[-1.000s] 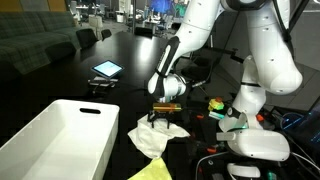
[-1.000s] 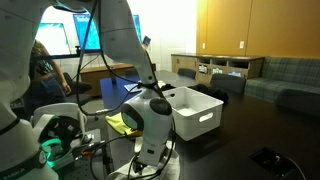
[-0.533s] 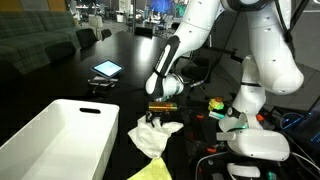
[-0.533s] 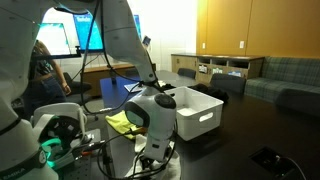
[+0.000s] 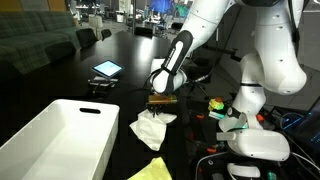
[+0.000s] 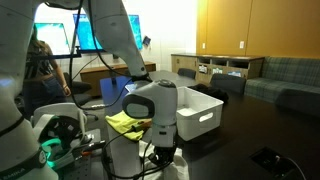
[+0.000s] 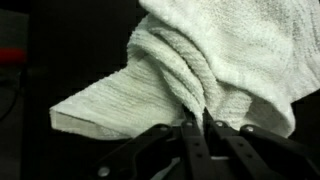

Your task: Pick up the cloths from the table and put them in the box, then pick up the marker and the seal tape put them in the cup

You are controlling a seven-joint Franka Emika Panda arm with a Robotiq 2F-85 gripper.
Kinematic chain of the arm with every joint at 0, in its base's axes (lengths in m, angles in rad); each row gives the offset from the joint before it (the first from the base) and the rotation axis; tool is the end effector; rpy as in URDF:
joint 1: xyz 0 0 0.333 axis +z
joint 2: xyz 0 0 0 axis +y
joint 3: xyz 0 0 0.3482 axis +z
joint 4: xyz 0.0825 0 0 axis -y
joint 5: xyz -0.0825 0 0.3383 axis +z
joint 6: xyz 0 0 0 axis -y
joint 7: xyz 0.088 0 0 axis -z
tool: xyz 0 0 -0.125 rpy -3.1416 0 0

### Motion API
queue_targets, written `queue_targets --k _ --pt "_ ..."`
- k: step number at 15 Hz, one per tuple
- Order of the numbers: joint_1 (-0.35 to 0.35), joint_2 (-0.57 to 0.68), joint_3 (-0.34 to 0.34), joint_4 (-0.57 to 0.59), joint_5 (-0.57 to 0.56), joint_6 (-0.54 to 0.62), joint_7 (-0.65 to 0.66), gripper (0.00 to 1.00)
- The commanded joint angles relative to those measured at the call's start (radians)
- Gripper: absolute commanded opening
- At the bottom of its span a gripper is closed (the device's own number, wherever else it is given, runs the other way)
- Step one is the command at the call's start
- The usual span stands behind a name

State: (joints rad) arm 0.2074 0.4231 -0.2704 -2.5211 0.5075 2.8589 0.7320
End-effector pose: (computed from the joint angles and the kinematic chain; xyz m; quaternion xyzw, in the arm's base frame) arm 0.4365 -0.0590 0.1774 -0.8057 0.5919 0.0227 0.0004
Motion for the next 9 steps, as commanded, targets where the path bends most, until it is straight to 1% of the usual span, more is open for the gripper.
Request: queue_targets --k 1,3,5,7,9 --pt "0.257 -0.128 -0.271 -0.098 -0.28 0.064 0.183 0.02" --pt "0.395 -0.118 -0.43 -0.072 -0.457 0.081 0.287 0.02" --pt "0.531 -0.119 -0.584 -0.033 -0.633 0.063 0.369 0.02" --pt "0.663 -0.151 -0.736 -0.008 -0.809 0.044 0.416 0.02" --pt "0.798 -0.213 -0.887 0.008 -0.972 0.02 0.416 0.02"
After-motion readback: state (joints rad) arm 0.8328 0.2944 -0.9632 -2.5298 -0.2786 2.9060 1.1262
